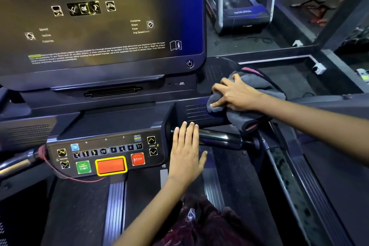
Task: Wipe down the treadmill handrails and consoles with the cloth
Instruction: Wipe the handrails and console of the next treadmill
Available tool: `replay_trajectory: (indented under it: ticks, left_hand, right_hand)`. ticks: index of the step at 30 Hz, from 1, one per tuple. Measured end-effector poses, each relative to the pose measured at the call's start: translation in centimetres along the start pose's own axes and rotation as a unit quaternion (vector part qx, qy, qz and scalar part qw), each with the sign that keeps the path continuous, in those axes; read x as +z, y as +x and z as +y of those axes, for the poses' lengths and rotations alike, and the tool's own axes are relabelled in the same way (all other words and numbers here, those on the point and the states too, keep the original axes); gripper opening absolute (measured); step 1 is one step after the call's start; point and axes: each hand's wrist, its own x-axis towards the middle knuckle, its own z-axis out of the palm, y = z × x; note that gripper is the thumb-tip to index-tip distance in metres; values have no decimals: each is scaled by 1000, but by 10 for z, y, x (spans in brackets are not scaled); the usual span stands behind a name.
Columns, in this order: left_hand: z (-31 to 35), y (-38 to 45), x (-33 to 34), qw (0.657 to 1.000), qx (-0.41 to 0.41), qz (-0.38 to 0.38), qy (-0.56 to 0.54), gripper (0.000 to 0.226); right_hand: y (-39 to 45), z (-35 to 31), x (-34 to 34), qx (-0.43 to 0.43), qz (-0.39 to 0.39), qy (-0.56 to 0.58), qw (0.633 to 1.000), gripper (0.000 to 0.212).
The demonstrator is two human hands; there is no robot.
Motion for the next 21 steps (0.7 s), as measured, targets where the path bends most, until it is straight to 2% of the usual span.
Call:
replay_trajectory:
  ticks: [3, 6, 12, 18, 21]
  left_hand:
    - [-1, 0, 3, 1000, 9, 9, 8, 75]
    - [-4, 0, 4, 1000, 18, 9, 17, 77]
    - [-4, 0, 3, 1000, 13, 1, 13, 72]
    - [-5, 0, 3, 1000, 13, 6, -2, 72]
    - [-7, -1, 1, 1000, 16, -1, -9, 71]
  right_hand:
    - [10, -16, 2, 13, 17, 22, 1000, 43]
    - [-1, -11, -6, 25, 5, -4, 1000, 37]
    - [-30, 13, -3, 101, -101, 9, 990, 33]
    - [-24, -38, 3, 12, -144, -42, 989, 33]
    - [-24, -26, -1, 32, -149, -27, 988, 34]
